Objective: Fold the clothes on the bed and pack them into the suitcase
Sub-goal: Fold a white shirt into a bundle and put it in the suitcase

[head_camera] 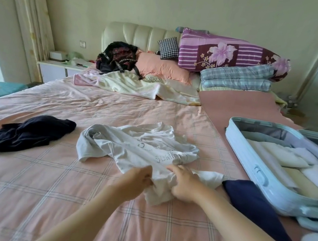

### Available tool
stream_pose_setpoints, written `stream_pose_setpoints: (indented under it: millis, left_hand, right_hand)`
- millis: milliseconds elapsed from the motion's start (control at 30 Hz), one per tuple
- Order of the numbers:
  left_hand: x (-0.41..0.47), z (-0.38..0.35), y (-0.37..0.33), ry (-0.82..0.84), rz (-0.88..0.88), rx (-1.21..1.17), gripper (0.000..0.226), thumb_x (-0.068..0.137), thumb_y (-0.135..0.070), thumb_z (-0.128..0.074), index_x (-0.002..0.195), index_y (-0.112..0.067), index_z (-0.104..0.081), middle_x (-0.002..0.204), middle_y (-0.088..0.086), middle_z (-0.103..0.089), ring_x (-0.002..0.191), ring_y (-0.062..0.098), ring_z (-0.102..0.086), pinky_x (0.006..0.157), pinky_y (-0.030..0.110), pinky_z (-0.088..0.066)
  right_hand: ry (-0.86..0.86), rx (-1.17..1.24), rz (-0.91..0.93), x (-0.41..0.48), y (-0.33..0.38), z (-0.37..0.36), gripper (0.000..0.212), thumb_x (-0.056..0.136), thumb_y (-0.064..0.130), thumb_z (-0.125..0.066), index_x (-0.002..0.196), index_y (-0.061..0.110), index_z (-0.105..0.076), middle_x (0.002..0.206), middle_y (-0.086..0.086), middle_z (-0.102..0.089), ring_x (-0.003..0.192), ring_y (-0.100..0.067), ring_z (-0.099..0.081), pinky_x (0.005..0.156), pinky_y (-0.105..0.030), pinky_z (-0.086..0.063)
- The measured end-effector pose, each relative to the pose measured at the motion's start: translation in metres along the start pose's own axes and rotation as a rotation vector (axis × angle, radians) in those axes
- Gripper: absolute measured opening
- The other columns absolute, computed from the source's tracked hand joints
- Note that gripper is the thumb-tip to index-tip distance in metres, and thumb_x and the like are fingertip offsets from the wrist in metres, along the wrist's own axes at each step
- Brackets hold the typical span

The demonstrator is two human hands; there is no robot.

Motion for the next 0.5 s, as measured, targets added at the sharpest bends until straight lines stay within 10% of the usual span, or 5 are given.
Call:
stream_pose_setpoints:
  millis: [133,300,500]
  left_hand:
    - [-0.022,0.033,0.013,-0.051,0.091,0.185,0.012,0.102,-0.025,-0.043,0.095,-0.018,-0.048,0.082,0.006,-0.059,0.074,0.027,-0.054,0.062,0.035,-0.039]
    - [-0.053,0.079,0.032,0.291,0.469,1.029,0.038,0.097,-0.033,-0.043,0.132,-0.024,-0.055,0.136,-0.006,-0.056,0.131,0.016,-0.046,0.111,0.039,-0.026]
    - [-0.048,0.038,0.007,0.13,0.136,0.393,0.057,0.085,-0.054,-0.055,0.137,-0.032,-0.047,0.135,-0.004,-0.049,0.125,0.022,-0.047,0.105,0.041,-0.041]
  right_hand:
    - [0.009,-0.06,0.027,-0.015,0.002,-0.003,0.08,0.077,0.03,-0.063,0.149,0.04,-0.029,0.153,0.005,-0.036,0.143,-0.018,-0.032,0.115,-0.04,-0.029]
    - [0.008,-0.124,0.07,-0.029,0.017,-0.008,0.074,0.078,0.026,-0.066,0.146,0.039,-0.038,0.146,0.005,-0.045,0.139,-0.02,-0.036,0.116,-0.037,-0.024]
    - [-0.038,-0.18,0.078,-0.032,0.004,-0.018,0.083,0.08,0.005,-0.059,0.153,0.031,-0.029,0.157,0.002,-0.034,0.148,-0.021,-0.027,0.121,-0.038,-0.021]
Point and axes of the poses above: each hand's wrist, its own x-axis towards the middle knuckle, its own z-axis out of the back of the hand, y = z × x, the point moved 1 cm from there along x, towards the middle knuckle
